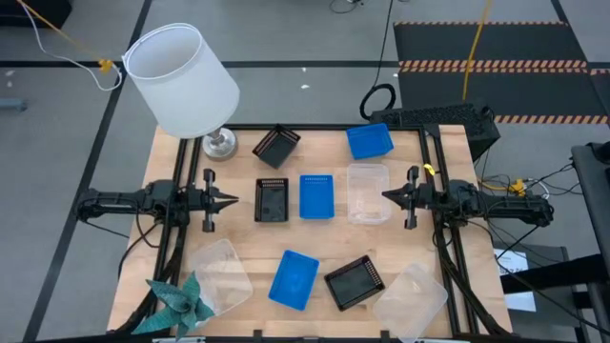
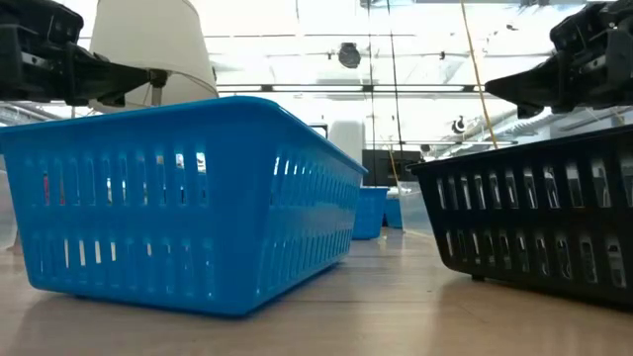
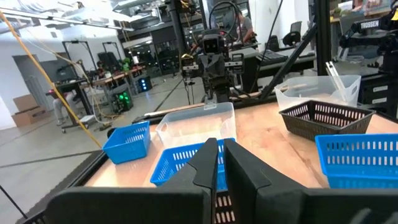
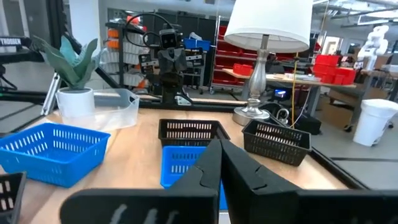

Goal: Stack baskets by color
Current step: Stack the bottom right transparent bin on top of the top right transparent bin

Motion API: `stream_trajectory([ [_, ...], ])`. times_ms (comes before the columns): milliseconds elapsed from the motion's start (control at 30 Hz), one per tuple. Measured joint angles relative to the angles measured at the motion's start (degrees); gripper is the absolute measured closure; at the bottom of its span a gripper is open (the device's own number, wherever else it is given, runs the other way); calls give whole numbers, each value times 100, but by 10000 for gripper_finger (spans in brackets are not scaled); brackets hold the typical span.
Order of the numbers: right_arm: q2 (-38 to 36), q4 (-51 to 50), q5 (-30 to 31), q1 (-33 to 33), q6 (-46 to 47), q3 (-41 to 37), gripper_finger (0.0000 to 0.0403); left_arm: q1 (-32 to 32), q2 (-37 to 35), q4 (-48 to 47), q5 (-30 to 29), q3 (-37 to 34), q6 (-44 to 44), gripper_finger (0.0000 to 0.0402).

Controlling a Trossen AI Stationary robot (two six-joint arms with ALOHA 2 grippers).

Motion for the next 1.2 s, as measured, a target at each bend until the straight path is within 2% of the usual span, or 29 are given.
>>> stream_trajectory([
  [100, 0, 0, -2, 1, 257, 9, 403, -2, 0, 29, 2, 0, -42, 371],
  [267, 92, -128, -115, 3, 687, 242, 403, 0, 0, 30, 24, 0, -624, 371],
  [467, 519, -386, -284, 1, 943, 1209, 403, -1, 0, 3, 21, 0, -707, 371],
  [867, 2267, -1936, -299, 1, 1219, 4438, 403, -1, 0, -149, 19, 4, -1156, 371],
  [1067, 3234, -2955, -296, 1, 1763, 6320, 403, -2, 0, -151, 19, 4, -1137, 371],
  [1200, 3798, -3749, -293, 1, 1781, 7391, 403, 0, 0, -153, 19, 4, -1196, 371],
])
